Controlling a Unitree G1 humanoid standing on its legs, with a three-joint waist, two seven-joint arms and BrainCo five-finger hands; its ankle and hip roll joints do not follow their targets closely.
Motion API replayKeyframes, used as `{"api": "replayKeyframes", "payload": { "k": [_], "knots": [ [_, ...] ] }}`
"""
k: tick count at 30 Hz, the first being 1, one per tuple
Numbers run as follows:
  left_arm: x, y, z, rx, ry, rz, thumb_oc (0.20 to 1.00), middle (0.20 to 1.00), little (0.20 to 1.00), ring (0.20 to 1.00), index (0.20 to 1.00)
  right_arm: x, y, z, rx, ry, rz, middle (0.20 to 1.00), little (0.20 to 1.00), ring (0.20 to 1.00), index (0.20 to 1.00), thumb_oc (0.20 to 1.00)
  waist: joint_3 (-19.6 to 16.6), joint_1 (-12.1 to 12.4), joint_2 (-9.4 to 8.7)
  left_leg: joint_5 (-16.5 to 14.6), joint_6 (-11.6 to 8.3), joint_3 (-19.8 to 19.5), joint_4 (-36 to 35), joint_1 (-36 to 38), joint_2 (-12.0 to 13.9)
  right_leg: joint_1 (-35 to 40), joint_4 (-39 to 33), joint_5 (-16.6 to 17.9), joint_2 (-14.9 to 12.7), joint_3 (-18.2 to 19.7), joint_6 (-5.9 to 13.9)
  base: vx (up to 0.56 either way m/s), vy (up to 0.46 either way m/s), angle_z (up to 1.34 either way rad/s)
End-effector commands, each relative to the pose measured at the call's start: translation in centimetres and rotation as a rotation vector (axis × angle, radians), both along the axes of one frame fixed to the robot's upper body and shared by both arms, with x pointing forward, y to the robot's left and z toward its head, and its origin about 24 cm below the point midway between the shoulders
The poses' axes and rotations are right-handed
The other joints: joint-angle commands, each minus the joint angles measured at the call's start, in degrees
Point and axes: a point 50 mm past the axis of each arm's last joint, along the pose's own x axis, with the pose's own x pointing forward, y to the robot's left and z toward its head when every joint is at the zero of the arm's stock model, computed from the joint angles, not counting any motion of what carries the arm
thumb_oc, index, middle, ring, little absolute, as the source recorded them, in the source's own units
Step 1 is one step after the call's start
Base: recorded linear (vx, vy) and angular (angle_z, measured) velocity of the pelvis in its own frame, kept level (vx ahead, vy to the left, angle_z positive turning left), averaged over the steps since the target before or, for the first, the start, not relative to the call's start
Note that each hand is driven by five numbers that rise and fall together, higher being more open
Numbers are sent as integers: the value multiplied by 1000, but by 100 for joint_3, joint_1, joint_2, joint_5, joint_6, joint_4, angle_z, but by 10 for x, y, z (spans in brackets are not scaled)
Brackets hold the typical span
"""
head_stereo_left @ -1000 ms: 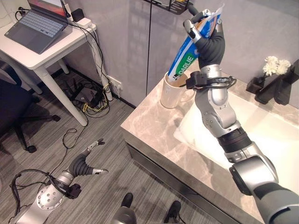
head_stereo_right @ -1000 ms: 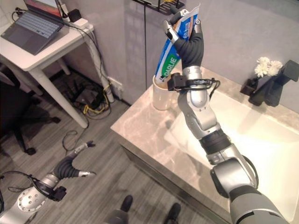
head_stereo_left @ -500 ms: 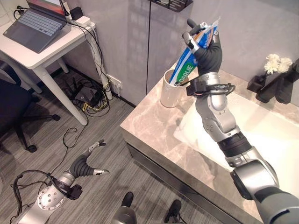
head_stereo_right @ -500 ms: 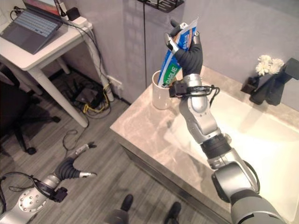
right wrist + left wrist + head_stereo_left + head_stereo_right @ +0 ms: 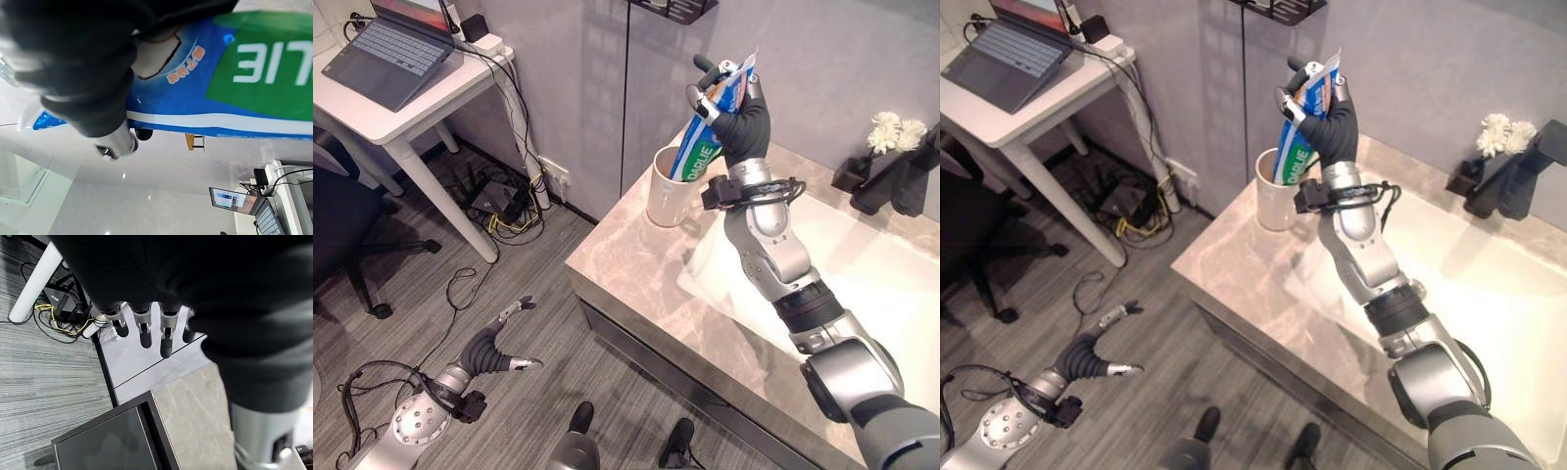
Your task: Put brush and paste in cup on sink, flatten towel.
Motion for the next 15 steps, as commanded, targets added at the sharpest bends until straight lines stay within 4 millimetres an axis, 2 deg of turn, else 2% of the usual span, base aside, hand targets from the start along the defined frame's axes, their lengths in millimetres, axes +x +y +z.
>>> {"api": "replayKeyframes", "payload": {
  "k": [1,10,13,14,15],
  "knots": [
    [5,4,14,10,-61,-7,1000,1000,1000,1000,1000,-12,4,39,-32,-182,19,1000,1000,1000,1000,1000,-23,117,-261,326,332,-261,-73,-385,-301,695,12,-339,-432,168,508,-7,-1,-3],
    [12,3,23,78,-121,-31,1000,1000,1000,1000,1000,-19,8,56,12,-258,-1,1000,1000,1000,1000,1000,-82,97,-249,275,328,-139,-73,-285,-269,692,12,-317,-423,266,501,-3,-3,-3],
    [14,3,25,68,-136,-20,1000,1000,1000,1000,1000,-24,4,62,39,-292,-21,1000,1000,1000,1000,1000,-98,99,-226,270,319,-122,-73,-254,-264,706,12,-319,-422,273,503,-14,-16,-8],
    [18,1,34,40,-186,-19,1000,1000,1000,1000,1000,-36,-9,72,105,-377,-79,1000,1000,1000,1000,1000,-155,55,-170,251,310,-79,-73,-214,-257,731,12,-324,-427,299,503,-22,-24,-9],
    [19,0,38,26,-203,-20,1000,1000,1000,1000,1000,-41,-14,75,128,-403,-96,1000,1000,1000,1000,1000,-174,31,-152,247,308,-62,-73,-194,-248,740,12,-324,-431,309,504,-22,-24,-8]
  ]
}}
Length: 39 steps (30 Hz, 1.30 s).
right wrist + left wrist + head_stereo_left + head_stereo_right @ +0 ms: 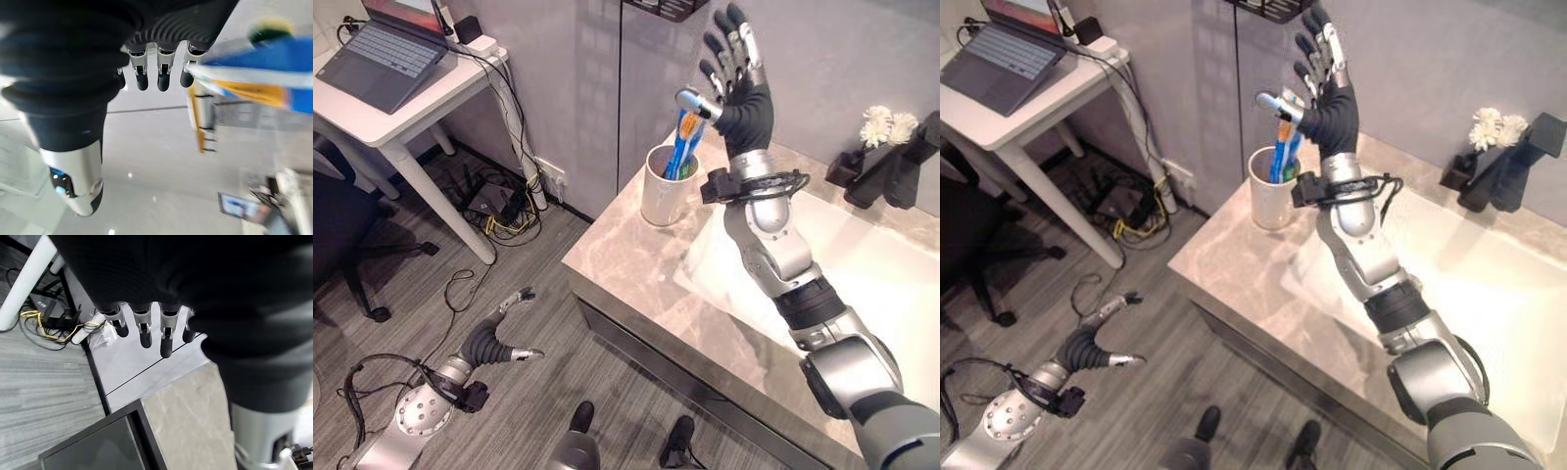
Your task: Put brush and paste in cup on sink, flatten towel.
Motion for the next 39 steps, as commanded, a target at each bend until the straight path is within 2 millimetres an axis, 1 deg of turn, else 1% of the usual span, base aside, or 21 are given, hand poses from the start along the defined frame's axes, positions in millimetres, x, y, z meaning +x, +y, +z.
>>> {"api": "replayKeyframes", "payload": {
  "k": [1,3,4,8,12,17,20,22,23,24,26,27,28,30,31,32,33,35,36,37,39],
  "knots": [
    [7,1,27,10,-125,-26,1000,1000,1000,1000,1000,-28,-13,50,107,-278,-45,1000,1000,1000,1000,1000,-173,40,-158,245,307,-225,-80,-276,-248,747,13,-379,-448,161,517,-12,-13,-5],
    [11,-1,37,-21,-176,-27,1000,1000,1000,1000,1000,-40,-25,53,138,-337,-92,1000,1000,1000,1000,1000,-223,-65,-115,220,309,-163,-80,-222,-231,751,13,-371,-448,216,521,-6,-1,-4],
    [13,-5,50,-60,-233,-35,200,200,200,200,200,-51,-38,54,140,-390,-158,1000,1000,1000,1000,1000,-257,-182,-73,198,307,-85,-80,-162,-210,749,13,-361,-445,285,525,-8,3,-6],
    [12,-8,64,-140,-299,-31,200,200,200,200,200,-70,-69,49,96,-450,-335,1000,1000,1000,1000,1000,-324,-422,-21,135,320,143,-80,-10,-160,737,13,-345,-407,482,529,1,17,-25],
    [6,-1,73,-288,-340,52,200,200,200,200,200,-100,-123,20,170,-410,-452,1000,1000,1000,1000,1000,-388,-906,57,56,310,430,-80,166,-74,688,13,-331,-350,737,530,7,5,-51],
    [-4,25,69,-345,-354,197,200,200,200,200,200,-153,-219,-14,128,-313,-1010,1000,1000,1000,1000,1000,-460,-1600,217,-11,268,711,-80,276,42,549,13,-323,-239,1048,537,16,-23,-36],
    [-5,31,62,-365,-331,235,200,200,200,200,200,-172,-246,-29,140,-257,-1198,1000,1000,1000,1000,1000,-458,-1729,275,-24,258,773,-80,290,66,508,13,-324,-205,1120,543,14,-35,-24],
    [-5,35,54,-379,-302,265,200,200,200,200,200,-185,-265,-50,165,-171,-1344,1000,1000,1000,1000,1000,-471,-1809,326,-30,242,815,-80,299,89,482,13,-323,-185,1166,536,17,-38,-28],
    [-5,37,42,-393,-251,294,200,200,200,200,200,-198,-286,-80,262,-48,-1474,1000,1000,1000,1000,1000,-457,-1921,395,-23,236,831,-80,291,101,467,13,-322,-178,1195,527,18,-30,-16],
    [-4,37,41,-392,-247,289,200,200,200,200,200,-200,-288,-81,263,-49,-1480,1000,1000,1000,1000,1000,-473,-1899,394,-25,234,823,-80,286,104,466,13,-325,-175,1186,525,23,-39,-2],
    [-4,39,32,-383,-198,299,200,200,200,200,200,-217,-312,-125,297,192,-1645,1000,1000,1000,1000,1000,-439,-2007,476,-11,220,847,-80,264,114,431,13,-310,-168,1204,519,18,-22,-1],
    [-4,39,32,-384,-196,298,200,200,200,200,200,-218,-314,-125,296,192,-1648,1000,1000,1000,1000,1000,-453,-1998,482,-11,218,847,-80,260,115,426,13,-310,-167,1204,517,0,0,0],
    [-2,40,25,-383,-163,304,200,200,200,200,200,-230,-325,-172,286,477,-1704,1000,1000,1000,1000,1000,-378,-2105,562,8,196,903,-80,233,118,364,13,-285,-147,1271,510,-5,-22,-7],
    [-2,39,23,-393,-148,301,200,200,200,200,200,-249,-332,-218,395,692,-1713,1000,1000,1000,1000,1000,-320,-2144,581,50,181,961,-80,199,128,281,13,-235,-127,1329,498,-21,-22,-16],
    [-2,40,23,-393,-149,301,200,200,200,200,200,-249,-333,-218,397,690,-1709,1000,1000,1000,1000,1000,-333,-2140,583,25,180,960,-80,200,127,278,13,-258,-128,1338,504,-26,-12,-14],
    [1,39,22,-408,-146,299,200,200,200,200,200,-260,-336,-243,431,839,-1725,1000,1000,1000,1000,1000,-288,-2138,604,37,169,991,-80,165,127,222,13,-248,-114,1375,504,-2,-8,-11],
    [3,38,20,-407,-135,289,200,200,200,200,200,-273,-329,-280,433,1077,-1708,1000,1000,1000,1000,1000,-223,-2125,630,20,152,1010,-80,141,136,188,13,-266,-106,1384,515,-56,-19,-13],
    [7,34,22,-421,-147,274,200,200,200,200,200,-274,-326,-298,505,1175,-1639,1000,1000,1000,1000,1000,-181,-2117,633,103,123,1038,-80,24,140,62,13,-200,-112,1407,501,-51,-40,-12],
    [14,28,22,-436,-141,246,200,200,200,200,200,-283,-308,-332,568,1389,-1550,1000,1000,1000,1000,1000,-121,-2045,669,138,98,1028,-80,-79,144,-13,13,-194,-120,1380,496,-23,-43,-11],
    [14,29,22,-436,-143,247,200,200,200,200,200,-283,-309,-332,571,1387,-1547,1000,1000,1000,1000,1000,-123,-2051,670,141,98,1027,-80,-92,144,-25,13,-192,-120,1379,495,-24,-41,-8],
    [25,19,24,-452,-145,208,200,200,200,200,200,-292,-274,-371,630,1650,-1388,1000,1000,1000,1000,1000,-62,-1977,724,193,57,996,-80,-208,152,-125,13,-192,-133,1333,482,3,-44,0]
  ]
}}
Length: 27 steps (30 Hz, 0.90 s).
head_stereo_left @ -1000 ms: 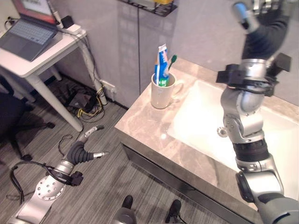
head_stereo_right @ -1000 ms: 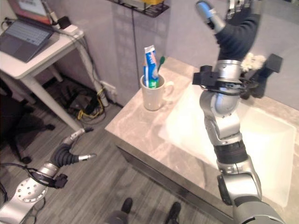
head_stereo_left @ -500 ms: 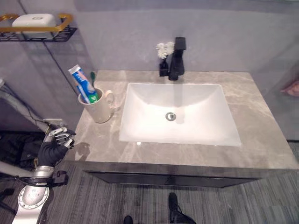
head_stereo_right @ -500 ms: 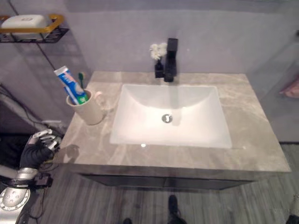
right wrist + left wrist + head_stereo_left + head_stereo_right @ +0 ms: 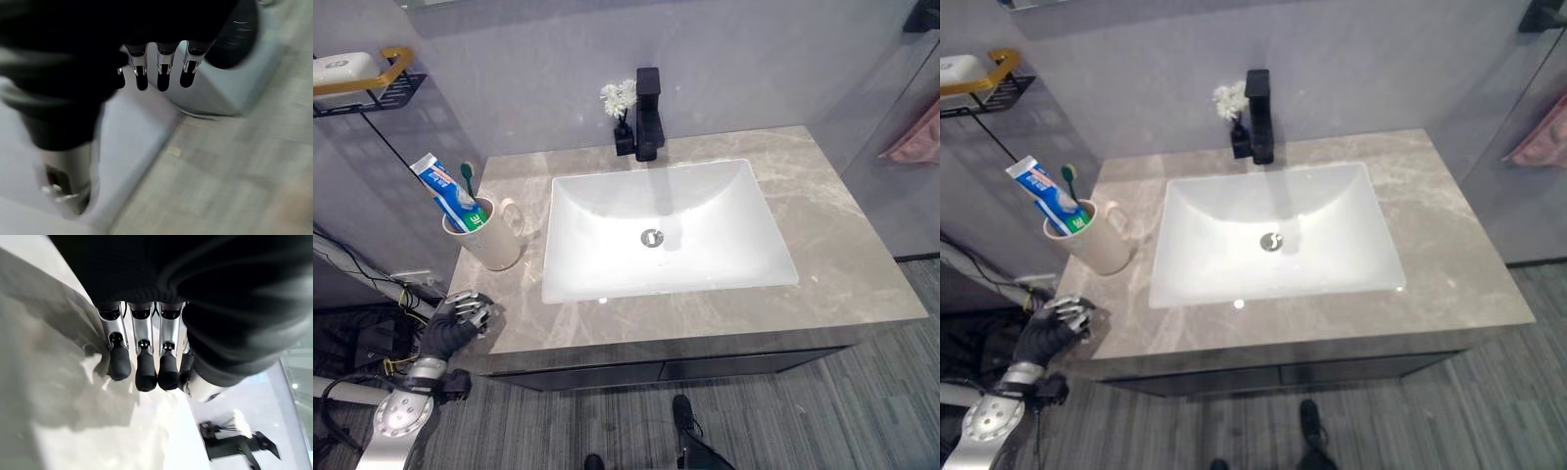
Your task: Put brush and paste in cup on sink, flatten towel.
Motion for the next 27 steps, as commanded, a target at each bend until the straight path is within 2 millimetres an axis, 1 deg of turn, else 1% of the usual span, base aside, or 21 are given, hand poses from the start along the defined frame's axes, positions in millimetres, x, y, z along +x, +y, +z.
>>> {"api": "replayKeyframes", "payload": {
  "k": [1,2,3,4,5,6,7,8,9,10,14,17,19,23,26,27],
  "knots": [
    [21,-4,22,6,-100,-50,200,200,200,200,200,26,18,-19,178,-109,58,1000,1000,1000,1000,1000,330,57,-19,393,-118,-551,27,-563,202,433,60,-386,-299,-142,381,16,-46,6],
    [25,-8,22,-5,-103,-63,200,200,200,200,200,26,31,-29,251,-85,102,1000,1000,1000,1000,1000,361,72,2,415,-128,-558,27,-601,206,404,60,-388,-298,-142,380,3,-24,10],
    [28,-11,24,-14,-117,-69,200,200,200,200,200,27,38,-34,287,-77,125,1000,1000,1000,1000,1000,378,75,14,431,-134,-562,27,-633,202,379,60,-390,-296,-149,378,9,-38,8],
    [32,-14,24,-20,-119,-73,200,200,200,200,200,27,49,-42,338,-26,182,1000,1000,1000,1000,1000,388,78,22,451,-146,-568,27,-673,209,346,60,-385,-299,-157,374,9,-43,7],
    [35,-15,25,-24,-126,-80,200,200,200,200,200,29,56,-46,367,14,239,1000,1000,1000,1000,1000,404,86,28,462,-153,-575,27,-706,213,317,60,-381,-292,-160,366,6,-46,10],
    [38,-19,26,-30,-137,-87,200,200,200,200,200,33,74,-55,423,85,369,1000,1000,1000,1000,1000,429,103,40,475,-162,-575,27,-727,212,294,60,-373,-291,-163,354,7,-43,11],
    [39,-19,28,-20,-143,-87,200,200,200,200,200,40,79,-57,432,95,421,1000,1000,1000,1000,1000,436,107,40,487,-164,-580,27,-754,213,270,60,-366,-288,-161,348,38,-43,6],
    [44,-19,28,-8,-154,-62,200,200,200,200,200,57,100,-64,452,160,649,1000,1000,1000,1000,1000,471,122,44,478,-175,-573,27,-772,229,240,60,-383,-268,-148,342,29,-40,3],
    [46,-17,30,14,-165,-47,200,200,200,200,200,63,101,-63,440,152,676,1000,1000,1000,1000,1000,469,115,30,512,-177,-575,27,-819,221,191,60,-360,-268,-139,333,45,-51,2],
    [48,-14,33,50,-189,-11,200,200,200,200,200,80,119,-64,430,219,948,1000,1000,1000,1000,1000,522,129,-2,501,-190,-576,27,-807,243,195,60,-375,-268,-141,324,2,-33,1],
    [52,-10,35,78,-204,39,200,200,200,200,200,84,122,-64,424,212,957,1000,1000,1000,1000,1000,523,117,-41,527,-191,-583,27,-868,238,134,60,-357,-272,-146,315,14,-15,0],
    [54,-8,39,84,-226,64,200,200,200,200,200,83,126,-66,443,218,955,1000,1000,1000,1000,1000,535,117,-68,512,-189,-607,27,-889,233,131,60,-365,-279,-172,312,0,0,0],
    [54,-8,44,90,-243,64,200,200,200,200,200,77,125,-68,457,242,929,1000,1000,1000,1000,1000,539,133,-82,507,-187,-629,27,-906,229,133,60,-379,-282,-198,312,0,0,0],
    [49,-6,46,76,-251,60,200,200,200,200,200,61,121,-71,490,280,869,1000,1000,1000,1000,1000,554,158,-92,489,-183,-670,27,-925,221,139,60,-397,-300,-246,310,0,0,0],
    [41,-2,41,76,-225,58,200,200,200,200,200,50,122,-74,523,312,843,1000,1000,1000,1000,1000,569,208,-94,481,-178,-699,27,-936,218,160,60,-413,-318,-279,306,0,0,0],
    [41,-2,41,76,-225,58,200,200,200,200,200,50,122,-74,523,312,843,1000,1000,1000,1000,1000,567,205,-94,481,-178,-700,27,-937,218,160,60,-413,-318,-280,306,0,0,0]
  ]
}}
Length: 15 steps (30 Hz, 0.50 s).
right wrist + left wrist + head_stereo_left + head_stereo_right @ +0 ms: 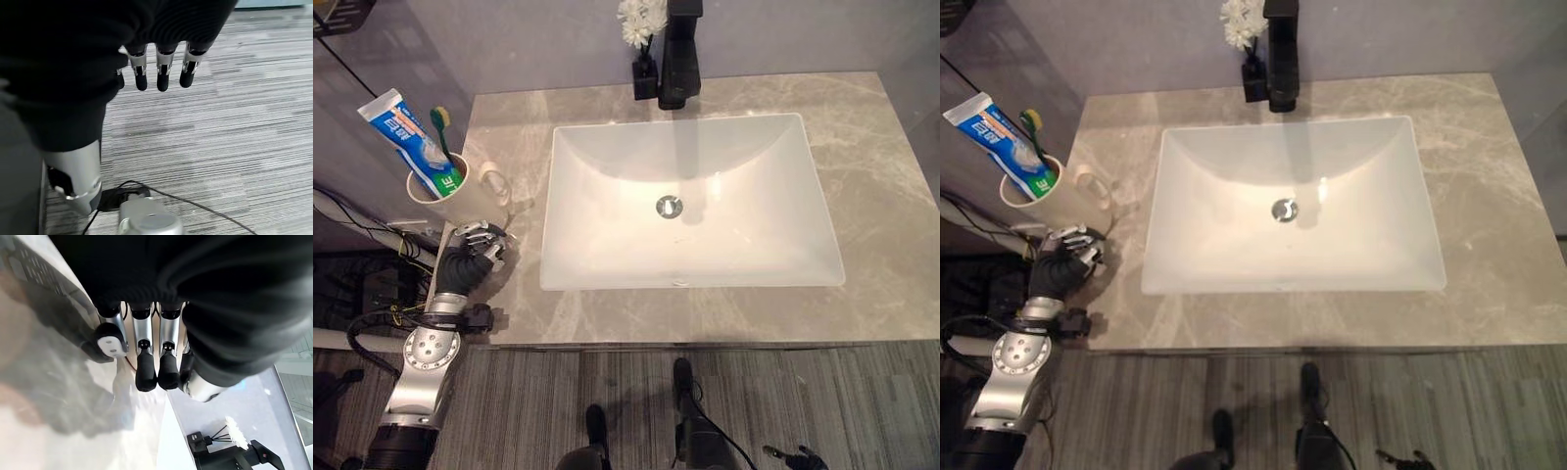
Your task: Put brush and paste in cup on sink, flatten towel.
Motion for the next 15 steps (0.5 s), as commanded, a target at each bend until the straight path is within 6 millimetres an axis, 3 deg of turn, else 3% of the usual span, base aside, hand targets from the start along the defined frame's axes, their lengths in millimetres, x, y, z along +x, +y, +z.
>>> {"api": "replayKeyframes", "payload": {
  "k": [1,6,11,15],
  "knots": [
    [-9,14,-11,18,68,39,200,200,200,200,200,-6,5,-3,15,27,-12,1000,1000,1000,1000,1000,14,50,-132,422,-110,-536,26,-510,141,508,58,-456,-352,-83,385,0,0,0],
    [-8,17,-7,17,53,58,200,200,200,200,200,3,9,-3,18,15,35,1000,1000,1000,1000,1000,49,70,-139,432,-118,-547,26,-561,153,459,58,-457,-350,-86,383,0,0,0],
    [4,20,3,38,9,98,200,200,200,200,200,22,14,0,14,-40,104,1000,1000,1000,1000,1000,101,24,-182,447,-131,-511,26,-620,186,370,58,-424,-328,-35,390,0,0,0],
    [14,20,10,36,-23,118,200,200,200,200,200,26,15,1,12,-46,122,1000,1000,1000,1000,1000,131,-10,-224,457,-136,-494,26,-660,195,318,58,-404,-306,-13,392,0,0,0]
  ]
}}
